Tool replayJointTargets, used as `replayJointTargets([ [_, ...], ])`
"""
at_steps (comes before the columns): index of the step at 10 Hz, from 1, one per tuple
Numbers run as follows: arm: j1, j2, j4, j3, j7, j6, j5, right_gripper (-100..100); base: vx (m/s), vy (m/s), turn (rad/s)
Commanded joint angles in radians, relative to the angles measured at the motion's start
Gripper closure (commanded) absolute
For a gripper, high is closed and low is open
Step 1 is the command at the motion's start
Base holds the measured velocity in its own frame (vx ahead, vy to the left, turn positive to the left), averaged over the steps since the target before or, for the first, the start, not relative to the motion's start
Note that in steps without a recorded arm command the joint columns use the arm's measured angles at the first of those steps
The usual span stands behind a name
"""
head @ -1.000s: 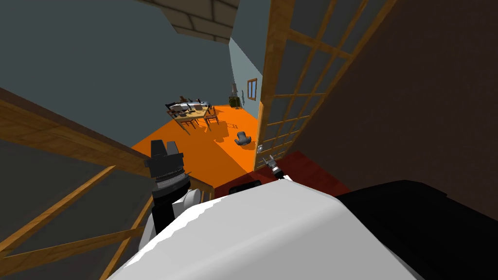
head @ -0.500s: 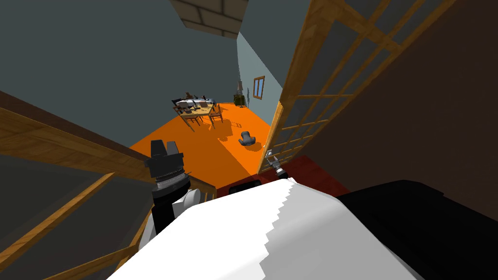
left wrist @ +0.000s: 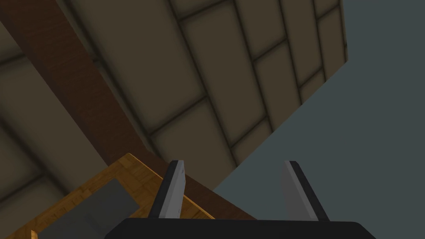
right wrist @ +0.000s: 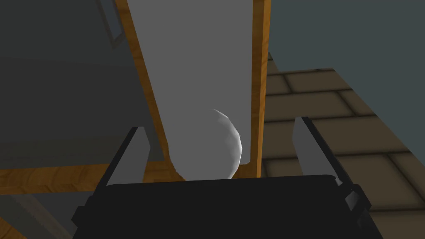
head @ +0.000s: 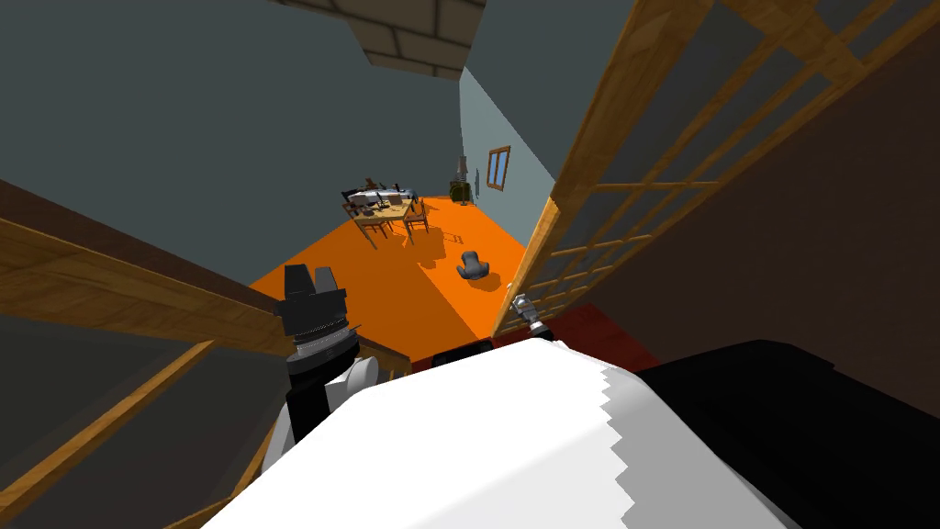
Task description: Pull the door open
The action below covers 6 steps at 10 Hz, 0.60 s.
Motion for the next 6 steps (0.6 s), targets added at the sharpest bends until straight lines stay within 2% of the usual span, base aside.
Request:
replayJointTargets([
  [1, -0.003, 0.000, 0.000, 0.001, 0.000, 0.003, 0.001, 100, -0.022, 0.005, -0.018],
  [6, -0.003, 0.000, 0.000, 0.001, 0.000, 0.003, 0.001, 100, -0.011, -0.006, 0.006],
])
